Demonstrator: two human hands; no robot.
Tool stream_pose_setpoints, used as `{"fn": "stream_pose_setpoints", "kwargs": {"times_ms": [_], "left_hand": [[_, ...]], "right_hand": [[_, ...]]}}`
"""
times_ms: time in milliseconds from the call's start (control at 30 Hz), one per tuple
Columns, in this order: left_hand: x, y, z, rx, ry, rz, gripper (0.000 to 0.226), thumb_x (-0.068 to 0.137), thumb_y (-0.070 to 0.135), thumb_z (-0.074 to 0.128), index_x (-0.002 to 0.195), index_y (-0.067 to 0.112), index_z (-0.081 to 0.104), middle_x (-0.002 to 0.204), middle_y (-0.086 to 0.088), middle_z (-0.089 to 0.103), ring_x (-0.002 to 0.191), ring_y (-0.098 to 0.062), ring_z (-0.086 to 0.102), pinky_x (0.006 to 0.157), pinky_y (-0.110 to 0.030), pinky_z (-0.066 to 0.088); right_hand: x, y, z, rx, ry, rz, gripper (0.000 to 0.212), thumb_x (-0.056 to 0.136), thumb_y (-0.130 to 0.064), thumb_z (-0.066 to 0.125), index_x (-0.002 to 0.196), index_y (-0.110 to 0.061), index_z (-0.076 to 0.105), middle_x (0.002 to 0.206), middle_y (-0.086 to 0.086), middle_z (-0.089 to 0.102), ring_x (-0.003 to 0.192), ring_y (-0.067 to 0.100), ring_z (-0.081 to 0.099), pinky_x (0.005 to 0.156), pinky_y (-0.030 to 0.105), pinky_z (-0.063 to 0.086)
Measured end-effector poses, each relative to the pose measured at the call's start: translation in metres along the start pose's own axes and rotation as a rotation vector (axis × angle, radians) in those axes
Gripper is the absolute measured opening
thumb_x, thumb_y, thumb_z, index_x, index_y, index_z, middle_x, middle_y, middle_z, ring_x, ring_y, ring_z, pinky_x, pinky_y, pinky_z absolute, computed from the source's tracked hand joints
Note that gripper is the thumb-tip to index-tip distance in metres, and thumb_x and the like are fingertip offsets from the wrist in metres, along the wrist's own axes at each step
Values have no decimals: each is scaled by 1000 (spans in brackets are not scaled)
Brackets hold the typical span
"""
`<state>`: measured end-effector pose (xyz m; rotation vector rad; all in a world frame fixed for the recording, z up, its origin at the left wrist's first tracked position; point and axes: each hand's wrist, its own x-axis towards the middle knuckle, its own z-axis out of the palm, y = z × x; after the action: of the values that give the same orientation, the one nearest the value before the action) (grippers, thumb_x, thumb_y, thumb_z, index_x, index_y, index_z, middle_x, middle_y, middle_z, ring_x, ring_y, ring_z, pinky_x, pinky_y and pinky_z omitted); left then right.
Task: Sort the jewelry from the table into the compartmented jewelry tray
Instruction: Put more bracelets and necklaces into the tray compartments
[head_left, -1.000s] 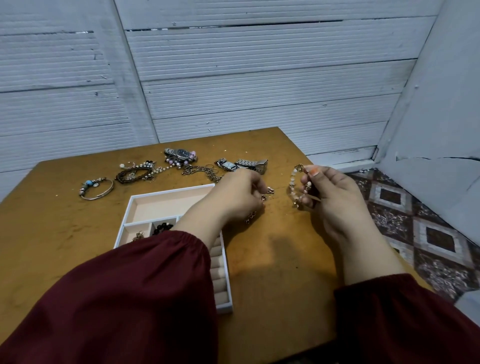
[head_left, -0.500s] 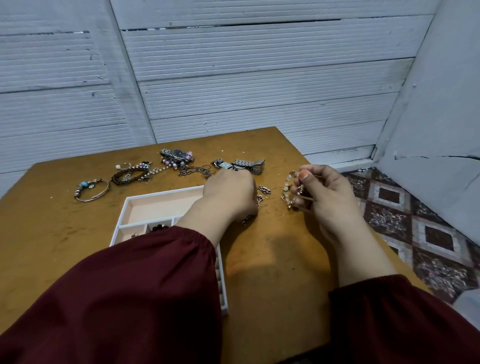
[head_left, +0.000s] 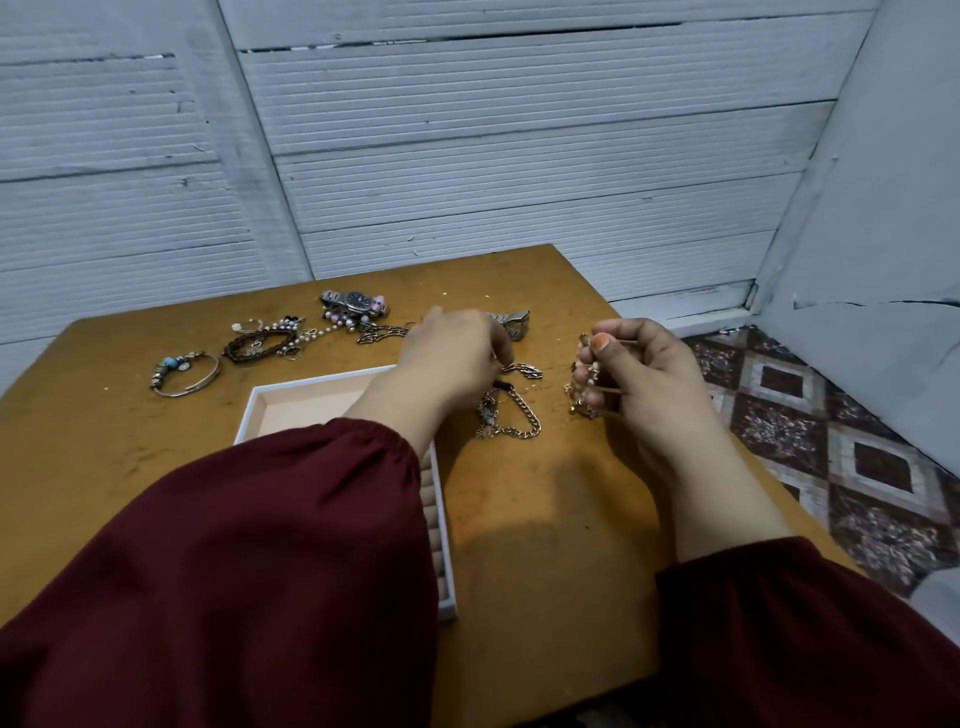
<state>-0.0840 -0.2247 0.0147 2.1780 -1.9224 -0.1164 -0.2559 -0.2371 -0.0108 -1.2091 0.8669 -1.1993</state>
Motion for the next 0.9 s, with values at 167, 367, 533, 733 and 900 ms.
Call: {"fn": "stream_pose_setpoints", "kwargs": {"times_ms": [167, 367, 533, 733, 900], "left_hand": [[5, 2, 3, 125, -44, 51, 14, 88, 26, 63, 94, 37, 69, 113, 3, 66, 112, -25, 48, 97, -36, 34], [3, 5, 0, 156, -49, 42, 10, 86, 24, 66, 94, 31, 68, 112, -1, 65, 115, -25, 44, 87, -34, 34], [2, -1, 1, 68, -67, 3, 10, 82, 24, 70, 77, 29, 63, 102, 4, 67, 110, -23, 49, 91, -36, 41], [-2, -4, -9, -230, -11, -21, 14, 80, 13, 69, 72, 22, 61, 82, 6, 67, 88, -17, 62, 84, -33, 52], [-9, -3, -22, -345, 50, 5, 7, 81, 12, 65, 82, 18, 61, 77, 9, 60, 84, -18, 61, 77, -29, 48]], "right_hand": [[-1, -2, 2, -19, -25, 8, 9, 96, -4, 50, 95, -13, 53, 79, 7, 59, 62, 15, 57, 47, 22, 43], [-2, -1, 2, -40, -39, -2, 10, 97, -4, 49, 94, -13, 53, 78, 7, 58, 62, 15, 56, 47, 24, 41], [-2, -3, 3, -11, -36, 24, 10, 96, -4, 49, 93, -13, 53, 78, 8, 58, 63, 17, 55, 45, 22, 39], [-4, -6, 1, -28, -4, 39, 15, 89, -5, 62, 101, -10, 56, 75, 11, 57, 55, 16, 51, 43, 19, 41], [-8, -10, 1, -88, -2, 11, 20, 86, 1, 63, 102, -10, 58, 74, 5, 57, 46, 6, 50, 42, 15, 42]]}}
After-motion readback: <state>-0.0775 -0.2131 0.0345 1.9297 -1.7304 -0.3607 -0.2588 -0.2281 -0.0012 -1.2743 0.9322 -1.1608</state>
